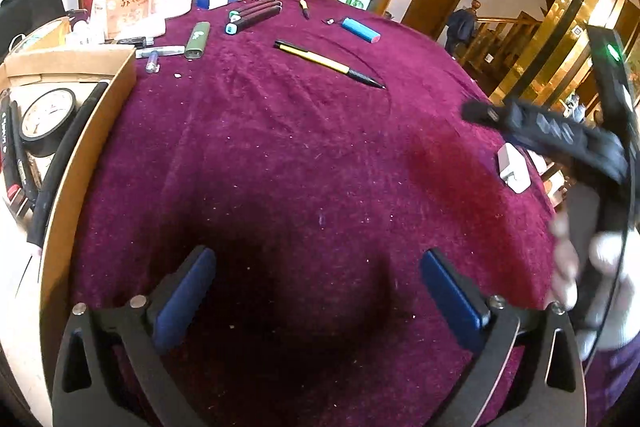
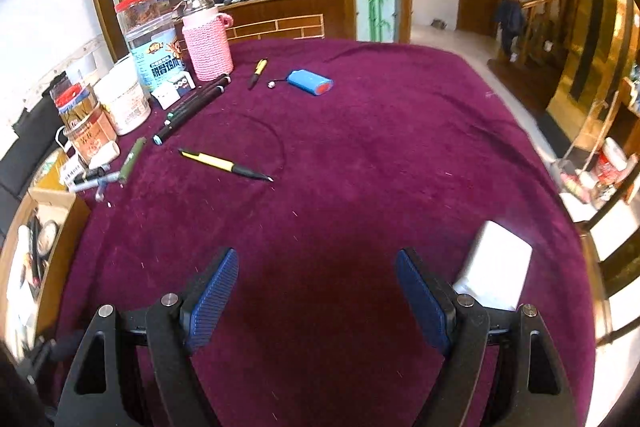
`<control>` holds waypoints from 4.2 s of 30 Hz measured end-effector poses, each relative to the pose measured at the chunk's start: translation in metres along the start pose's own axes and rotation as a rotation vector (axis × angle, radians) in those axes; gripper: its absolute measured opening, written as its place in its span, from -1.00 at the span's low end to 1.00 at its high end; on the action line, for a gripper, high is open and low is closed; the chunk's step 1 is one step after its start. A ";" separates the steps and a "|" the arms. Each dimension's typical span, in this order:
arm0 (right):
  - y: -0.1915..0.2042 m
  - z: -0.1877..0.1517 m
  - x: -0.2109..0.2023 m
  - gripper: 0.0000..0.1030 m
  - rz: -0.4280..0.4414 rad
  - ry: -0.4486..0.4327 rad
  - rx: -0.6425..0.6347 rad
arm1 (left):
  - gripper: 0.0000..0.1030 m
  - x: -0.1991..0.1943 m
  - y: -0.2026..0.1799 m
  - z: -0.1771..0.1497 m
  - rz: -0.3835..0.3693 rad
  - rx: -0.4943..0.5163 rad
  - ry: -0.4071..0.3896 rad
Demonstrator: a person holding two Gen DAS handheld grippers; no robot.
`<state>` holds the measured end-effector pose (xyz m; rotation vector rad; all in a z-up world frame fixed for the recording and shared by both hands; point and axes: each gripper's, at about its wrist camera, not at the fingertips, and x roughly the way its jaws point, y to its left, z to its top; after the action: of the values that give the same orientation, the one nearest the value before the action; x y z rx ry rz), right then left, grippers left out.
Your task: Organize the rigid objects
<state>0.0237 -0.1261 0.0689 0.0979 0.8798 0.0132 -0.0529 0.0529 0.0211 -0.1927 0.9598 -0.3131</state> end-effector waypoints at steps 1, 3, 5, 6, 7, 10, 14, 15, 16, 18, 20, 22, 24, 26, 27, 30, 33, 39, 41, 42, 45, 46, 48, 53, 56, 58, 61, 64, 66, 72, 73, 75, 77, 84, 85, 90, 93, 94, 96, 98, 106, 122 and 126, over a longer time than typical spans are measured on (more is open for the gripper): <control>0.002 0.005 0.007 0.63 0.021 0.011 0.000 | 0.99 0.000 -0.002 0.000 0.011 0.009 0.004; 0.010 0.016 0.022 0.63 0.064 0.036 -0.021 | 0.99 0.004 -0.007 0.001 0.043 0.033 0.016; 0.024 0.026 0.038 0.63 0.090 0.061 -0.077 | 0.99 0.009 -0.012 0.002 0.082 0.061 0.030; 0.034 0.032 0.046 0.63 0.096 0.074 -0.117 | 0.99 0.011 -0.014 0.002 0.097 0.073 0.036; 0.042 0.037 0.054 0.63 0.096 0.084 -0.152 | 0.99 0.012 -0.015 0.002 0.110 0.082 0.040; 0.066 0.051 0.075 0.63 0.102 0.108 -0.249 | 0.99 0.013 -0.017 0.002 0.127 0.095 0.046; 0.097 0.062 0.101 0.63 0.094 0.138 -0.393 | 0.99 0.014 -0.018 0.002 0.130 0.097 0.047; 0.102 0.064 0.108 0.63 0.085 0.145 -0.421 | 0.99 0.015 -0.018 0.002 0.133 0.100 0.048; 0.106 0.066 0.114 0.62 0.084 0.154 -0.434 | 0.99 0.015 -0.019 0.002 0.136 0.102 0.049; 0.110 0.069 0.124 0.50 0.086 0.166 -0.448 | 0.99 0.015 -0.019 0.002 0.141 0.106 0.051; 0.110 0.070 0.134 0.11 0.087 0.190 -0.453 | 0.99 0.017 -0.020 0.002 0.151 0.114 0.055; 0.105 0.073 0.136 -0.40 0.146 0.210 -0.395 | 0.99 0.017 -0.021 0.002 0.161 0.121 0.059; 0.105 0.073 0.135 -0.52 0.135 0.211 -0.389 | 0.99 0.017 -0.022 0.001 0.165 0.124 0.060; 0.102 0.070 0.129 -0.72 0.127 0.224 -0.356 | 0.99 0.016 -0.022 0.001 0.164 0.124 0.060; 0.100 0.069 0.127 -0.76 0.134 0.237 -0.335 | 0.99 0.016 -0.021 0.001 0.163 0.123 0.060; 0.090 0.059 0.117 -0.82 0.154 0.279 -0.280 | 0.99 0.016 -0.021 0.001 0.159 0.120 0.058; 0.082 0.040 0.102 -0.83 0.172 0.328 -0.260 | 0.99 0.015 -0.020 0.002 0.150 0.113 0.055; 0.064 -0.007 0.059 -0.82 0.263 0.435 -0.206 | 0.99 0.012 -0.015 0.003 0.116 0.092 0.046; 0.053 -0.024 0.040 -0.82 0.270 0.448 -0.188 | 0.99 0.012 -0.016 0.003 0.114 0.092 0.045; 0.046 -0.030 0.029 -0.82 0.265 0.424 -0.173 | 0.99 0.012 -0.015 0.003 0.111 0.090 0.045; 0.018 -0.044 -0.009 -0.81 0.236 0.311 -0.099 | 0.99 0.011 -0.013 0.003 0.093 0.078 0.039; 0.007 -0.050 -0.026 -0.80 0.205 0.247 -0.070 | 0.99 0.010 -0.012 0.003 0.089 0.075 0.038; -0.008 -0.059 -0.051 -0.67 0.160 0.155 -0.036 | 0.99 0.009 -0.013 0.003 0.090 0.077 0.039; -0.032 -0.068 -0.098 0.32 0.050 -0.059 -0.002 | 0.99 0.010 -0.014 0.003 0.113 0.093 0.047; -0.041 -0.068 -0.119 0.64 -0.039 -0.181 -0.004 | 0.99 0.015 -0.020 0.002 0.152 0.122 0.062; -0.051 -0.068 -0.127 0.93 -0.083 -0.247 0.020 | 0.99 0.021 -0.030 0.001 0.212 0.176 0.092; -0.069 -0.068 -0.123 0.98 -0.112 -0.316 0.095 | 0.99 0.021 -0.030 0.000 0.221 0.180 0.093; -0.094 -0.066 -0.104 0.98 -0.103 -0.294 0.187 | 0.99 0.019 -0.027 0.000 0.221 0.181 0.093; -0.110 -0.065 -0.091 0.98 -0.104 -0.292 0.258 | 0.99 0.018 -0.028 0.000 0.223 0.182 0.093; -0.143 -0.074 -0.076 0.98 -0.035 -0.289 0.411 | 0.99 0.019 -0.028 0.000 0.226 0.183 0.093; -0.144 -0.075 -0.079 0.98 -0.052 -0.304 0.410 | 0.99 0.018 -0.027 0.001 0.228 0.182 0.093; -0.143 -0.077 -0.080 0.98 -0.086 -0.301 0.395 | 0.99 0.018 -0.029 -0.001 0.231 0.179 0.092; -0.146 -0.079 -0.078 0.98 -0.070 -0.286 0.408 | 0.99 0.017 -0.029 -0.001 0.231 0.174 0.092; -0.152 -0.081 -0.078 0.98 -0.058 -0.281 0.434 | 0.94 0.008 -0.055 0.013 0.015 0.050 0.106; -0.154 -0.081 -0.078 0.98 -0.063 -0.284 0.438 | 0.94 0.012 -0.064 0.018 0.017 0.059 0.103; -0.162 -0.083 -0.085 0.98 -0.102 -0.314 0.470 | 0.93 0.048 -0.099 0.033 0.051 0.067 0.137; -0.170 -0.086 -0.088 0.98 -0.120 -0.328 0.503 | 0.92 0.066 -0.112 0.038 0.107 0.102 0.142; -0.173 -0.086 -0.088 0.98 -0.124 -0.326 0.516 | 0.92 0.071 -0.118 0.039 0.138 0.120 0.127; -0.179 -0.086 -0.085 0.98 -0.118 -0.316 0.537 | 0.92 0.076 -0.121 0.038 0.150 0.133 0.123; -0.181 -0.087 -0.084 0.98 -0.114 -0.308 0.548 | 0.91 0.081 -0.124 0.036 0.171 0.167 0.112; -0.182 -0.085 -0.079 0.98 -0.130 -0.282 0.542 | -0.56 0.070 -0.120 0.037 0.154 0.307 0.067; -0.186 -0.088 -0.070 0.98 -0.148 -0.227 0.546 | -0.82 0.043 -0.093 0.013 0.121 0.324 0.064; -0.187 -0.088 -0.066 0.98 -0.154 -0.210 0.551 | -0.77 0.043 -0.091 0.011 0.108 0.325 0.037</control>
<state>-0.0917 -0.3084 0.0471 0.5359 0.6592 -0.3791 -0.0366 -0.0467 0.0216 0.1622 0.9378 -0.3690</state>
